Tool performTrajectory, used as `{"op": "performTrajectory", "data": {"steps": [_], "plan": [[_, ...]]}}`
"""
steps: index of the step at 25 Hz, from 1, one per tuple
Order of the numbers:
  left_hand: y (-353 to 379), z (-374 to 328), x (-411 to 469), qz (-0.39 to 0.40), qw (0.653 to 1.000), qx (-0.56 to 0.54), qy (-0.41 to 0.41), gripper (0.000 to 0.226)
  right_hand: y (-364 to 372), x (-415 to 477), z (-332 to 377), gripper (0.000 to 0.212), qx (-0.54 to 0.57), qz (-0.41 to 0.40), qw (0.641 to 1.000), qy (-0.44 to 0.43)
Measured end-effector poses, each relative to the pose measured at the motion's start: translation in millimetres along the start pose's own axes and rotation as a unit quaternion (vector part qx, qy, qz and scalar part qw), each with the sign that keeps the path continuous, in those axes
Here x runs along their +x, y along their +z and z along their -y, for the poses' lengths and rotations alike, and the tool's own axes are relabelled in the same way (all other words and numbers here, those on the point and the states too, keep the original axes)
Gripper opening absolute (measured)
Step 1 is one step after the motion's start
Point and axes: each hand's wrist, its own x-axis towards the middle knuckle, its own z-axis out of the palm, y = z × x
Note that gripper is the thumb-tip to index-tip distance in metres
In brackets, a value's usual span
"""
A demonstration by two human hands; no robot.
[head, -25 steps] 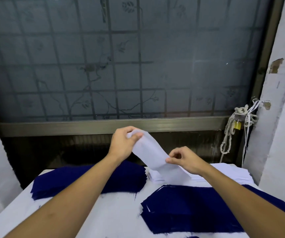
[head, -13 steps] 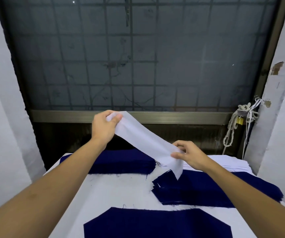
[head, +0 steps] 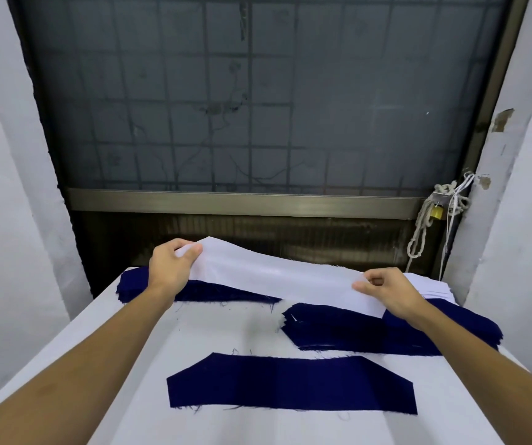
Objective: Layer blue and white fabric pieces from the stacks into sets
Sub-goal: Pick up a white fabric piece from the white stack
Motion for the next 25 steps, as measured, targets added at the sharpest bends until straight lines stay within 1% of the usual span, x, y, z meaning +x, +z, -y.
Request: {"op": "performTrajectory", "data": {"steps": [6,8,9,11,13,15,16,19,21,22,25], "plan": [[-6.5,9.8,-23.8,0.037,0.999,0.021,-0.014,0.009,1.3,-8.4,-13.0,0.016,0.045,-0.022,0.998,0.041],[-11.8,19.0,-37.8,0.054,0.997,0.062,-0.014,0.011,5.5,-18.1,-22.0,0.015,0.080,-0.023,0.995,0.058],[-14.5,25.3,-44.6,0.072,0.994,0.082,-0.021,0.013,7.9,-24.4,-27.9,0.016,0.099,-0.012,0.993,0.069],[-20.0,41.8,-57.8,0.136,0.985,0.093,-0.054,0.017,13.9,-39.2,-42.5,0.018,0.106,0.020,0.990,0.088],[-25.3,60.1,-70.3,0.203,0.965,0.142,-0.082,0.027,20.3,-53.8,-58.4,0.016,0.084,0.039,0.990,0.104],[-26.3,76.7,-81.9,0.256,0.935,0.230,-0.082,0.042,26.2,-65.9,-72.0,0.014,0.063,0.043,0.990,0.122],[-25.7,82.7,-87.3,0.271,0.922,0.265,-0.082,0.045,29.3,-71.1,-76.7,0.014,0.056,0.044,0.990,0.124],[-24.7,92.7,-99.8,0.282,0.898,0.330,-0.069,0.039,40.9,-84.9,-84.5,0.011,0.005,0.032,0.996,0.087],[-25.5,96.4,-104.9,0.282,0.893,0.348,-0.050,0.033,48.9,-93.0,-90.4,0.009,-0.044,0.017,0.996,0.071],[-25.7,98.2,-107.3,0.285,0.895,0.341,-0.047,0.031,52.5,-98.1,-93.7,0.008,-0.064,0.009,0.995,0.070],[-25.0,103.1,-112.9,0.300,0.915,0.258,-0.076,0.023,63.1,-113.7,-102.9,0.005,-0.126,-0.035,0.990,0.045]]}}
